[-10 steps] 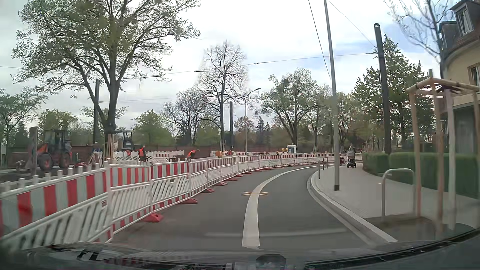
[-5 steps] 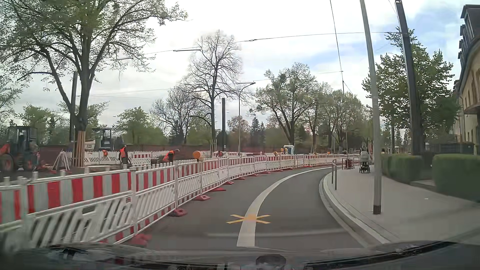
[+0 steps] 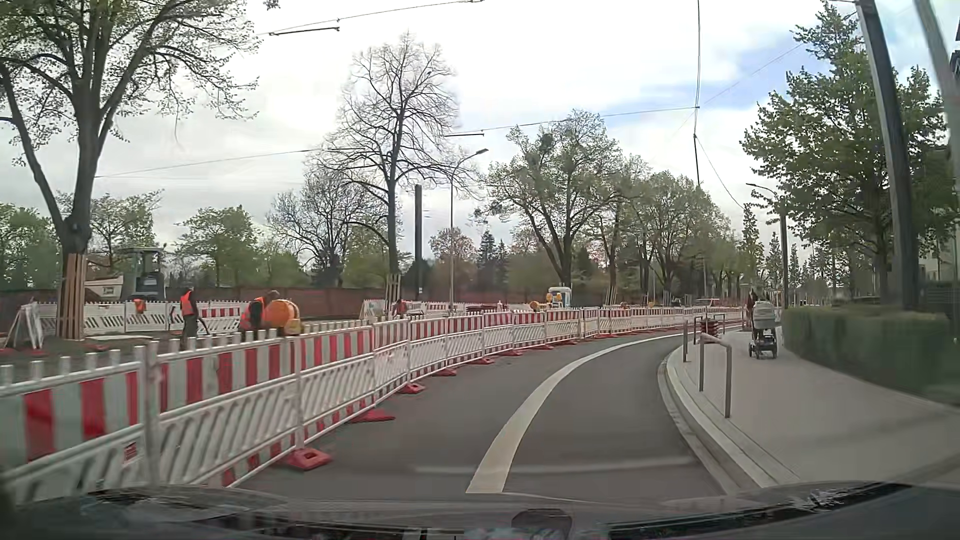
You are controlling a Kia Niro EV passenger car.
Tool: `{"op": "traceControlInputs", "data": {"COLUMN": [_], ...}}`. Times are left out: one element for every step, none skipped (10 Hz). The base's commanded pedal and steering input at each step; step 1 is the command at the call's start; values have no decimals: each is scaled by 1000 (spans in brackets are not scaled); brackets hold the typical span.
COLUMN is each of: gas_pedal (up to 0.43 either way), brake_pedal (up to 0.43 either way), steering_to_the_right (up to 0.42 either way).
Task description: Follow the waypoints while adhering to traffic rules and regulations
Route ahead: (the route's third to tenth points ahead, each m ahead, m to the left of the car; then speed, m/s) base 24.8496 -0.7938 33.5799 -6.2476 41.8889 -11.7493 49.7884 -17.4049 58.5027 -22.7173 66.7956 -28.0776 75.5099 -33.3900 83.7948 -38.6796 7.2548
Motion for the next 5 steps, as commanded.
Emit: {"op": "traceControlInputs", "data": {"gas_pedal": [79,79,79,79,79], "brake_pedal": [0,0,0,0,0], "steering_to_the_right": [67,73,76,78,81]}}
